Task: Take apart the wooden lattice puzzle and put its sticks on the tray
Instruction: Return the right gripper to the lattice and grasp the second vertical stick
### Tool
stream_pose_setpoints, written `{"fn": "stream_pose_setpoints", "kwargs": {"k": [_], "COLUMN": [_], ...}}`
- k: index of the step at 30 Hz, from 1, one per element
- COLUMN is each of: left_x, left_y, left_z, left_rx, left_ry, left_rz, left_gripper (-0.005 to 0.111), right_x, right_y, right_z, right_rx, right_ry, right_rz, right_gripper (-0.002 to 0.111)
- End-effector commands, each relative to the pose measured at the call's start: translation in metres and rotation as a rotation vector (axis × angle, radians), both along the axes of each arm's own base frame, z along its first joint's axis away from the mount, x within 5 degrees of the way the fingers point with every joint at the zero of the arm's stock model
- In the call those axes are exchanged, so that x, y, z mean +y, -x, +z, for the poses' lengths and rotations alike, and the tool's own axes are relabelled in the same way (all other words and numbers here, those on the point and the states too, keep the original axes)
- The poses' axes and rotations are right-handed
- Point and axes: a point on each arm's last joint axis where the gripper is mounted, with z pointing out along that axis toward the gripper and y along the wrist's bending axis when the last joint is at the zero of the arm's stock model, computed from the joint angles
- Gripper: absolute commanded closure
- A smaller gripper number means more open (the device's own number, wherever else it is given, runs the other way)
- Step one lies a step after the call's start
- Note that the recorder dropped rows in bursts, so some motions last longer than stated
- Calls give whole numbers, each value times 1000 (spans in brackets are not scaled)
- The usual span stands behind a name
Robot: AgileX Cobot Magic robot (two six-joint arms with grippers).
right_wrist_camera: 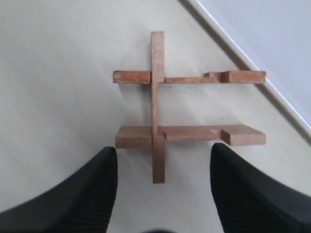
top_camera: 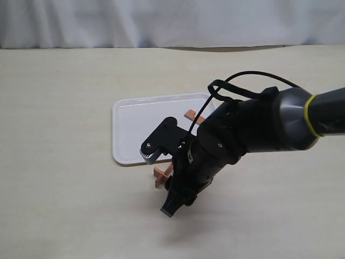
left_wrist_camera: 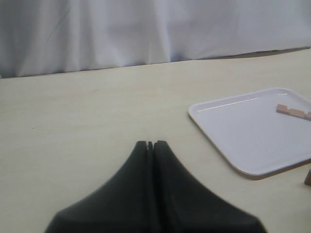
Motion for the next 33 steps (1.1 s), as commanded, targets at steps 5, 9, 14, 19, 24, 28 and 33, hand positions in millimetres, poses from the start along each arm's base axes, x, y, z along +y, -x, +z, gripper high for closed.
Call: {"fn": "stream_pose_setpoints", "kwargs": {"k": [5,9,14,19,24,28,33], "left_x": [1,1,1,1,1,1,1], "left_y": [0,0,0,0,0,0,0], "left_z": [0,0,0,0,0,0,0], "left_rx": [-9,-9,-9,-9,-9,-9,-9], "left_ry": [-2,-2,-2,-2,-2,-2,-2], "left_rz": [11,11,11,11,11,11,11], "left_gripper": [107,107,107,107,107,107,107], "right_x": [-1,0,0,-1,0,0,0], "right_y": [2,0,0,0,-1,-2,-2], "right_z": [-2,-1,-2,-8,-9,-11,-11], "right_rx": [18,-1,-2,8,2,-4,-8], "right_ry": [14,7,10,28,24,29,36], "right_rz": [0,5,8,21,22,32,60], "right_gripper": [54,54,54,54,58,77,104]}}
